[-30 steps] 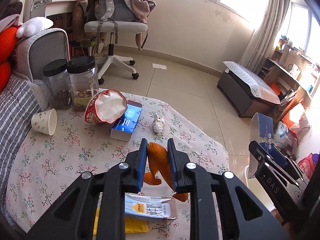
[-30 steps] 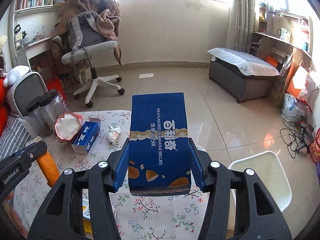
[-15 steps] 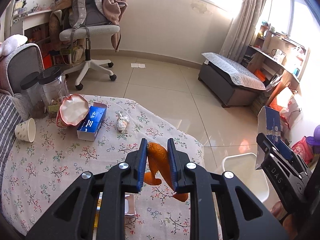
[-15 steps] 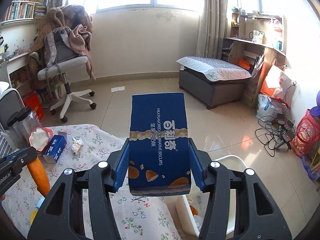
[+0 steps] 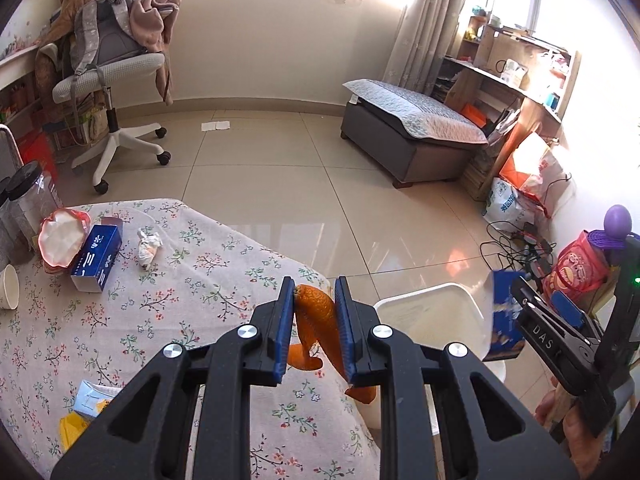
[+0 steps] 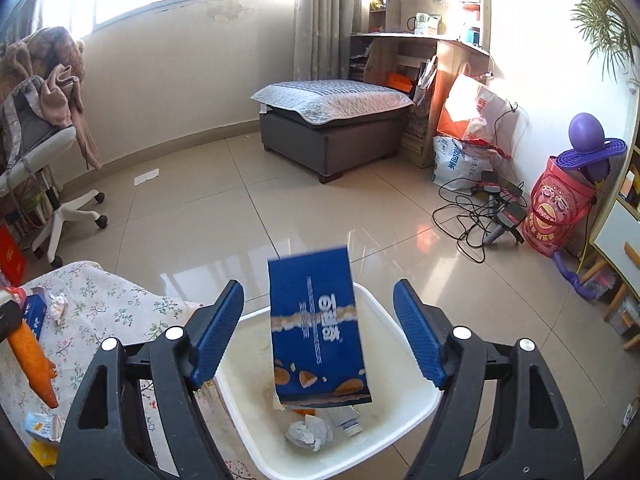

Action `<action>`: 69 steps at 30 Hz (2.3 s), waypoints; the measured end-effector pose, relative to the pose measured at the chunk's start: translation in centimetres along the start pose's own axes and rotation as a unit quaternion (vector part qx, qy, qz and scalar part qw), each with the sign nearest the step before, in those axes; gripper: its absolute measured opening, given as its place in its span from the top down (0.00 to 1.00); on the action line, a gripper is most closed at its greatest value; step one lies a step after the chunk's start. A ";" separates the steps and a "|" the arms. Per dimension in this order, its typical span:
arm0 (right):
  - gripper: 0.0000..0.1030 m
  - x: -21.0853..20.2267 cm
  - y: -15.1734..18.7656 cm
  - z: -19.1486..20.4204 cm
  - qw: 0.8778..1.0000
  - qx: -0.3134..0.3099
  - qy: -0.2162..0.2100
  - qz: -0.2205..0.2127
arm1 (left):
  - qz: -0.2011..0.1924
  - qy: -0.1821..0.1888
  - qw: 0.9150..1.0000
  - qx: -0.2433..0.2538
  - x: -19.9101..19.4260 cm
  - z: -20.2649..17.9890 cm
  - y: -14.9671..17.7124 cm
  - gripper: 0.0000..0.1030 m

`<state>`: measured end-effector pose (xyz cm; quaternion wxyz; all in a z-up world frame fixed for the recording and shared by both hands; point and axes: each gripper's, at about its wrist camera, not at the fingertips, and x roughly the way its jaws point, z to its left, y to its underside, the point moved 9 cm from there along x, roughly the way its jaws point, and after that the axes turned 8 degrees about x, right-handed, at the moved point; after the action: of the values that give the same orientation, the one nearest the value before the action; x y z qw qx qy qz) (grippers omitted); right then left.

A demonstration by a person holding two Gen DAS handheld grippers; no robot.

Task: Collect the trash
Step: 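Carry the peel with the left gripper while the right gripper carries the biscuit box to the bin, then open the right gripper over the bin while the left gripper drops the peel in, then move both tools back over the table toward the cups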

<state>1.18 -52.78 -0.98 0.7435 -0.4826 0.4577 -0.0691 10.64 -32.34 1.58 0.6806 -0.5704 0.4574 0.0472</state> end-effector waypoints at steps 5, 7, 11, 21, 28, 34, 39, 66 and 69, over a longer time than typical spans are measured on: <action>0.18 -0.5 -0.9 -2.9 0.999 0.031 0.013 -0.017 | -0.004 0.025 0.999 0.021 1.1 -4.3 -1.4 0.80; 0.18 -0.7 -1.1 -4.0 0.999 0.040 0.017 -0.022 | -0.004 0.034 0.999 0.027 1.6 -5.7 -1.9 0.80; 0.15 -1.1 -1.6 -6.4 0.997 0.058 0.039 -0.034 | -0.004 0.050 0.998 0.040 2.3 -8.4 -2.7 0.80; 0.08 -1.5 -2.2 -12.7 0.987 0.105 0.105 -0.056 | 0.005 0.081 0.994 0.073 4.1 -14.3 -3.1 0.79; 0.07 -1.6 -2.3 -15.1 0.981 0.121 0.141 -0.059 | 0.021 0.102 0.991 0.086 5.5 -17.3 -2.7 0.77; 0.07 -1.6 -2.3 -15.7 0.978 0.127 0.156 -0.062 | 0.035 0.111 0.989 0.093 6.4 -18.3 -2.3 0.65; 0.07 -1.7 -2.4 -15.1 0.979 0.118 0.155 -0.067 | 0.028 0.092 0.991 0.097 6.1 -17.6 -2.2 0.50; 0.07 -3.5 -0.1 1.2 0.995 -0.015 0.054 -0.079 | -0.014 -0.092 0.996 0.013 1.3 0.8 -0.1 0.13; 0.07 -3.6 0.3 3.1 0.996 -0.026 0.041 -0.075 | -0.010 -0.105 0.994 0.003 0.8 3.2 0.7 0.13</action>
<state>1.33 -48.63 1.40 0.7038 -0.5316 0.4523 -0.1324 12.55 -29.87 0.32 0.7273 -0.5647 0.3775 0.0987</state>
